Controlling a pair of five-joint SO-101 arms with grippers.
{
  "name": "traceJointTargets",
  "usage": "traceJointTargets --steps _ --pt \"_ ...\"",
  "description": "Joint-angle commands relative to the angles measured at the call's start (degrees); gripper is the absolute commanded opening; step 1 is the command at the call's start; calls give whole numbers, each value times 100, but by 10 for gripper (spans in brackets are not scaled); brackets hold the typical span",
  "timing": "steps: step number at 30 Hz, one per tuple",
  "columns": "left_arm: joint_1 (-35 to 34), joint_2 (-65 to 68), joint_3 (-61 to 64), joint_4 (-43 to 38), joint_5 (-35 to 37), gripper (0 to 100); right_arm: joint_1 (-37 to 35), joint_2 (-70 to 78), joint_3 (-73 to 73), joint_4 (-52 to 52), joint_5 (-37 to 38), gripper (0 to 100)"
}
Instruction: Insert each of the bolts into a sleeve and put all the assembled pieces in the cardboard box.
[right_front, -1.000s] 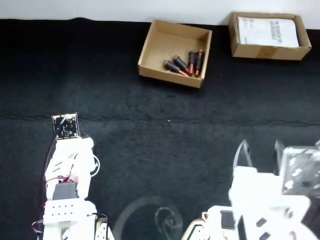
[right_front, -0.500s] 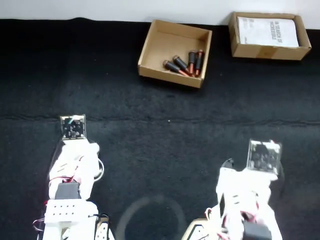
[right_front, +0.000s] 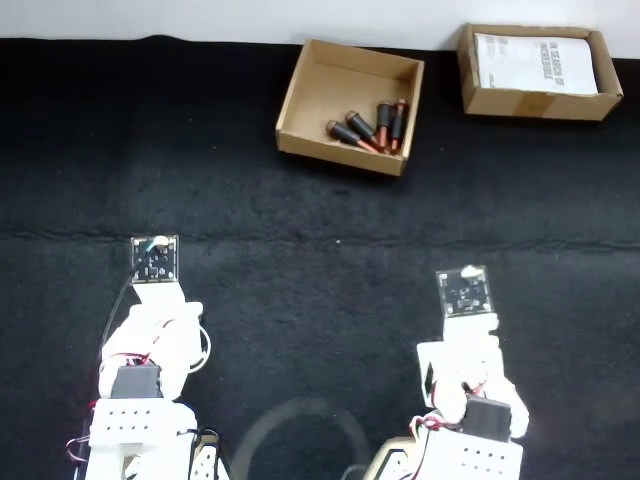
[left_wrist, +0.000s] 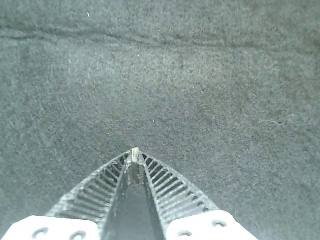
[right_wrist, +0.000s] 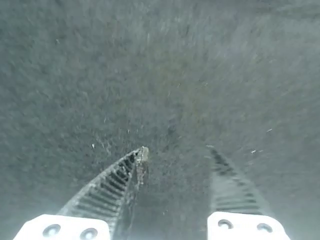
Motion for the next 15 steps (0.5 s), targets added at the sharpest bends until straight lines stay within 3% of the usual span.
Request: traceJointTargets --steps 1,7,13,15 --pt "84 -40 119 35 -9 9 48 57 576 -585 88 5" --pt "84 -40 119 35 -9 9 13 57 725 -743 53 6" --pt "84 -40 119 35 -9 9 -541 57 716 -734 -1723 6" --pt "84 -40 119 35 -9 9 -831 57 716 -716 -1978 6"
